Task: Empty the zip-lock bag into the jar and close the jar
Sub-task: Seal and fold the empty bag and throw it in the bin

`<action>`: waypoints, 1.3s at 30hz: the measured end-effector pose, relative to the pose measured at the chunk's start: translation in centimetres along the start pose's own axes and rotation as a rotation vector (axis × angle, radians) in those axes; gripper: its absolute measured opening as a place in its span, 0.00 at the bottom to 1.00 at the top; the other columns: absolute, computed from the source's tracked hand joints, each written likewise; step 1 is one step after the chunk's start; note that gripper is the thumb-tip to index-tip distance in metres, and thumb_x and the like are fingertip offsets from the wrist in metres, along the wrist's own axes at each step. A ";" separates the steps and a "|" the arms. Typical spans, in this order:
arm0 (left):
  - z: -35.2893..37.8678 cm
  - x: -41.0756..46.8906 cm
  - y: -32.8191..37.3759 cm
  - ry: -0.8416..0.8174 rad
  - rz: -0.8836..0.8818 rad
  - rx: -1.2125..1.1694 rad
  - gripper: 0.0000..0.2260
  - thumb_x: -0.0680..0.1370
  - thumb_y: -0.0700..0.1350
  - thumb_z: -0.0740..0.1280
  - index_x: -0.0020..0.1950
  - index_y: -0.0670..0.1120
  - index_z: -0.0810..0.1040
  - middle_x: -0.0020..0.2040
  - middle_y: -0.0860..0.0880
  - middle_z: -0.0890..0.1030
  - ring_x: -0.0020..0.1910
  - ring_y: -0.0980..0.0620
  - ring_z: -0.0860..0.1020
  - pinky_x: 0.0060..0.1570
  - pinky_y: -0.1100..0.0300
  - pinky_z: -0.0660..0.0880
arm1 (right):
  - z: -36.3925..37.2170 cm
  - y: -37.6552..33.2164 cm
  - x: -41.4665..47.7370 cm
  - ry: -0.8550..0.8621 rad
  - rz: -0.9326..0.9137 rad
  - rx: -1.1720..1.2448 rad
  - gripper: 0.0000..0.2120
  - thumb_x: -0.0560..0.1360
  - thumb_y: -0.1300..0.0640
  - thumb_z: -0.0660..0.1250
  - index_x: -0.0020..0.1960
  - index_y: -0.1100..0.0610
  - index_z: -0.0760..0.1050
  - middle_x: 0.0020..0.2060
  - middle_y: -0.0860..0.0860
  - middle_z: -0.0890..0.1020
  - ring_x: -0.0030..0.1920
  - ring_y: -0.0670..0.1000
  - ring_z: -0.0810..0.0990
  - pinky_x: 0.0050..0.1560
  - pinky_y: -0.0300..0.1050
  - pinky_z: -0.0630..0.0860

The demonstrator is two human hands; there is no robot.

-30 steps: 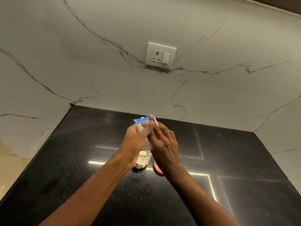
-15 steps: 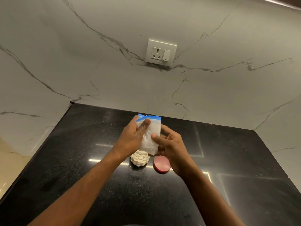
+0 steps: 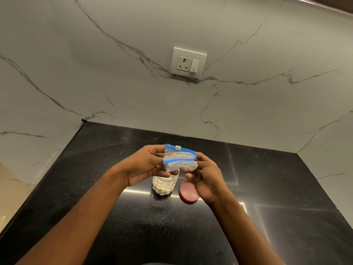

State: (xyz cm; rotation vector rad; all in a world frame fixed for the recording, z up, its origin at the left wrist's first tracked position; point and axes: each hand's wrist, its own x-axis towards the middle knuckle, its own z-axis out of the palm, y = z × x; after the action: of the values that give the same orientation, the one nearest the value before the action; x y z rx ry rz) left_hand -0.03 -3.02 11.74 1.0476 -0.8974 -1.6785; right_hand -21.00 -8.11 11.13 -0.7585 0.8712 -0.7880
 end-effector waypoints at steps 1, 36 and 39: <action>0.0 0.1 -0.1 0.025 0.004 -0.009 0.14 0.81 0.36 0.68 0.58 0.51 0.88 0.56 0.40 0.88 0.48 0.43 0.89 0.36 0.61 0.85 | 0.1 0.2 0.0 0.030 0.023 0.051 0.13 0.84 0.68 0.59 0.56 0.61 0.83 0.49 0.65 0.88 0.33 0.53 0.87 0.28 0.39 0.81; 3.1 -2.4 -5.8 0.469 0.234 0.206 0.07 0.82 0.46 0.72 0.57 0.48 0.87 0.49 0.46 0.90 0.48 0.49 0.89 0.44 0.61 0.84 | -0.2 4.5 -1.4 -0.081 -0.351 -0.358 0.05 0.79 0.55 0.73 0.50 0.55 0.87 0.42 0.58 0.89 0.36 0.58 0.88 0.36 0.48 0.85; 2.4 -3.8 -6.9 0.628 0.232 0.223 0.06 0.81 0.46 0.73 0.55 0.46 0.87 0.46 0.47 0.90 0.44 0.53 0.88 0.41 0.64 0.82 | 0.0 6.4 -1.5 -0.117 -0.428 -0.553 0.04 0.81 0.57 0.71 0.51 0.56 0.85 0.38 0.53 0.88 0.34 0.55 0.87 0.32 0.48 0.84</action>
State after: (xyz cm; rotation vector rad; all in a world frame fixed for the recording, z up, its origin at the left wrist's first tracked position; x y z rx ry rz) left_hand -3.78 2.90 7.33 1.4495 -0.7548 -0.9758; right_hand -19.87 -3.77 6.40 -1.5004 0.8388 -0.8728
